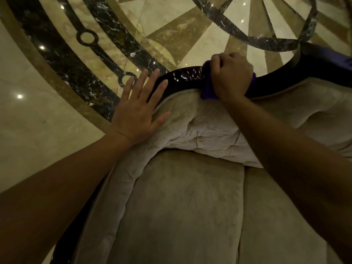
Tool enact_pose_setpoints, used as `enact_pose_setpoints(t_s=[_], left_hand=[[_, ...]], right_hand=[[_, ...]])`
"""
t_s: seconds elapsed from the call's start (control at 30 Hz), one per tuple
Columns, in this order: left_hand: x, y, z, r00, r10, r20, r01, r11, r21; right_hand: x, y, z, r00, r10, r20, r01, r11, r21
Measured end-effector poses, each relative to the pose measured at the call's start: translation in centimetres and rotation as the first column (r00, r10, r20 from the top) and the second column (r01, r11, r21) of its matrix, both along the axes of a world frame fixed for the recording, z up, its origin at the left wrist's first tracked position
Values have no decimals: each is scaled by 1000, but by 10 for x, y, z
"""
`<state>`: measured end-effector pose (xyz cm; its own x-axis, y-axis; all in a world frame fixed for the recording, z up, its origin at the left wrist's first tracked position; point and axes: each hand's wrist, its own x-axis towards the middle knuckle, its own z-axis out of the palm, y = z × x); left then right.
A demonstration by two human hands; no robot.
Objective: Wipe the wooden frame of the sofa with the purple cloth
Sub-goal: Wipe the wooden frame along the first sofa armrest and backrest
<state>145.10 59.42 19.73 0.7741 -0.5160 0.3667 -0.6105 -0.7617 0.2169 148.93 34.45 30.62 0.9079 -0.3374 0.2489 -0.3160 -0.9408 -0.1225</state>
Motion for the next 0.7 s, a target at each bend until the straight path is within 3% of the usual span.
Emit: enact_pose_setpoints(t_s=[0.07, 0.2, 0.4, 0.47, 0.53, 0.7], left_hand=[[0, 1, 1, 1000, 3, -8, -2, 1000, 4], [-2, 1, 5, 999, -6, -34, 7, 1000, 23], [0, 5, 3, 999, -34, -9, 34, 998, 47], [1, 7, -1, 997, -74, 17, 73, 995, 75], [1, 5, -1, 996, -82, 27, 81, 995, 59], [1, 7, -1, 999, -53, -4, 53, 999, 8]], right_hand=[[5, 26, 0, 996, 59, 60, -62, 996, 67], [5, 69, -11, 952, 268, 147, -264, 963, -43], [-4, 37, -11, 906, 402, 135, -401, 915, -37], [-12, 12, -10, 928, 370, 45, -370, 929, -8], [-26, -22, 1, 936, 324, -134, -340, 933, -117], [-33, -66, 43, 864, 230, -447, -446, 762, -470]])
